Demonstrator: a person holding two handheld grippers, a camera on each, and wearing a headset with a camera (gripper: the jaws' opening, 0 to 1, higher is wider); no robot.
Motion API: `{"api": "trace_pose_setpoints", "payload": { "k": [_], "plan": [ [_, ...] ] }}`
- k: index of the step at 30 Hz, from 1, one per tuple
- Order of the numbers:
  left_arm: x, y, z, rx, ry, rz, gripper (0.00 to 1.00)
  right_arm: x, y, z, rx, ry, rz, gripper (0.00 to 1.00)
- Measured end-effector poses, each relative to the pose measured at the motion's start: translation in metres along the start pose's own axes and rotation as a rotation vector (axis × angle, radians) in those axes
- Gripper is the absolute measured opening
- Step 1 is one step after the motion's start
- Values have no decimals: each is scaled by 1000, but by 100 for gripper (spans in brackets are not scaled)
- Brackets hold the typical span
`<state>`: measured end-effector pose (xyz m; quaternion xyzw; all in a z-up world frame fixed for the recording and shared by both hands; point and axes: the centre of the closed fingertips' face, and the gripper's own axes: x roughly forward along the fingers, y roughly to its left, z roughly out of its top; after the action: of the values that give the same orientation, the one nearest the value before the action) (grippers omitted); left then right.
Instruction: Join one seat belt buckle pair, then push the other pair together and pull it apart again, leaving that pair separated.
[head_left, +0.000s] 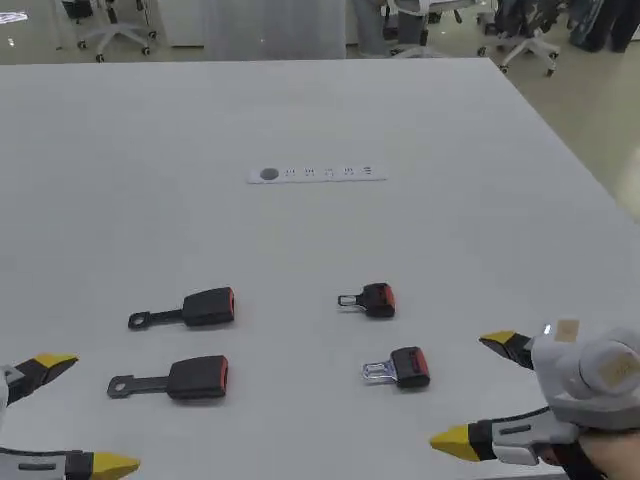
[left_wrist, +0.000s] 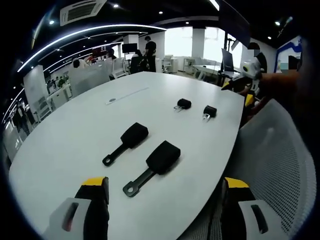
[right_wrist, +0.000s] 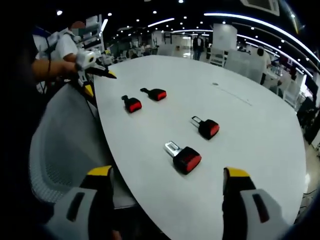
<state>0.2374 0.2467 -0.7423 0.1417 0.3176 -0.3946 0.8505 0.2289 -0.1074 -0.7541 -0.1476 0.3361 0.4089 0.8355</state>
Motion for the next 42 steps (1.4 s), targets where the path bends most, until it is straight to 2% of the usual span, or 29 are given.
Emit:
{"api": "trace_pose_setpoints", "payload": {
  "k": [4,7,14,20,24,31,36,40,42],
  "plan": [
    [2,-3,3,-10,-11,0,96,7,3,-6,19,12,13,92],
    [4,-5,3,-8,-7,-8,96,9,8,-4,14,17,24,92],
    [-4,4,1,-2,-6,2,96,16,11,-2,16,26,32,91],
    [-1,0,-6,-9,8,-21,94,17,9,9,4,17,9,91],
    [4,-3,-7,-11,14,-34,94,15,6,13,30,-10,-4,94],
    [9,-6,-2,-10,11,-48,94,10,2,9,21,2,-26,94],
    [14,-8,-1,3,19,-52,94,8,2,5,9,12,-32,90],
    [15,-7,-1,40,37,-43,92,9,5,0,-10,32,-16,86],
    [14,-6,-2,36,45,-42,90,9,6,-1,-15,38,-10,84]
  ]
}}
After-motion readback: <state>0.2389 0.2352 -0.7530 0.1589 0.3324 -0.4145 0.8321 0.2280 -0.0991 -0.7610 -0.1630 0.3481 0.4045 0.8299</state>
